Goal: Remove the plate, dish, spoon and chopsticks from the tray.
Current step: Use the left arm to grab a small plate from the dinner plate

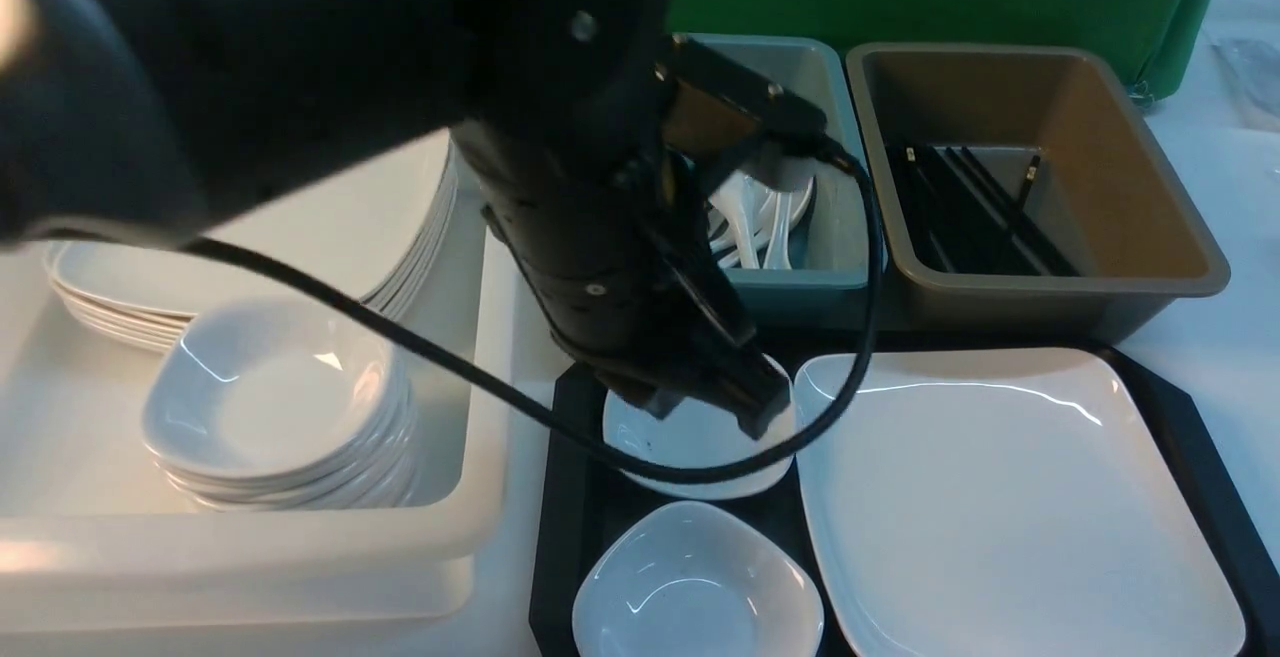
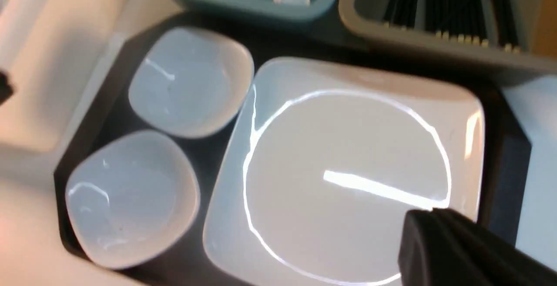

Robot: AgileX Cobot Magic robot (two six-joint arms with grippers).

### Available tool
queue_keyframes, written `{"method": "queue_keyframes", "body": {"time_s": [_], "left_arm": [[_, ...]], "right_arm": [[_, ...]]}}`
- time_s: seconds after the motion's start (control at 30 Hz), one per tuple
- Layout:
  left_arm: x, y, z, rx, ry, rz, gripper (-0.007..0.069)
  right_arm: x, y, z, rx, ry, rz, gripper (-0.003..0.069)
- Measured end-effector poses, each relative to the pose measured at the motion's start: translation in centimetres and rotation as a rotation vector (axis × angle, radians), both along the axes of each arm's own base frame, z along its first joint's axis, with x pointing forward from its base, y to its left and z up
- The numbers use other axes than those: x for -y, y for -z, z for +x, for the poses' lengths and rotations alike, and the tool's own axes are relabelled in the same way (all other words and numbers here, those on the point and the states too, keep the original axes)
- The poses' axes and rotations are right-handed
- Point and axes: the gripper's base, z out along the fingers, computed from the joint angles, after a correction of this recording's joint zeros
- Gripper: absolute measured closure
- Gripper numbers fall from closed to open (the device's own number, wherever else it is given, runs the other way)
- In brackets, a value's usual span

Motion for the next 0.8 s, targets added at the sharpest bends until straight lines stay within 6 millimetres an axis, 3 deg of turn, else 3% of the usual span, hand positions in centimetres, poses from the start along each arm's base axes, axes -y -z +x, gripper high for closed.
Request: {"method": "queue_keyframes", "body": {"time_s": [0.17,0.4,0.57,0.7,0.8], "left_arm": [[1.6,4.8,1.5,-0.091,0.065,0.107,0.0617],[2.8,9.3,2.5,-0.176,0.095,0.168,0.0591],[2.9,11.4,3.3,-0.168,0.118,0.234,0.0482],[3.0,11.5,3.7,-0.131,0.115,0.230,0.0298],[3.2,11.6,3.9,-0.112,0.112,0.213,0.0200]], "right_arm": [[0.0,2.0,-0.6,-0.051,0.000,-0.002,0.0641],[0.1,2.3,-0.4,-0.043,0.005,-0.003,0.0641],[0.1,2.2,-0.3,-0.031,0.009,-0.002,0.0641],[0.1,2.2,-0.3,-0.028,0.010,-0.002,0.0641],[0.1,2.2,-0.3,-0.022,0.012,-0.002,0.0641]]}}
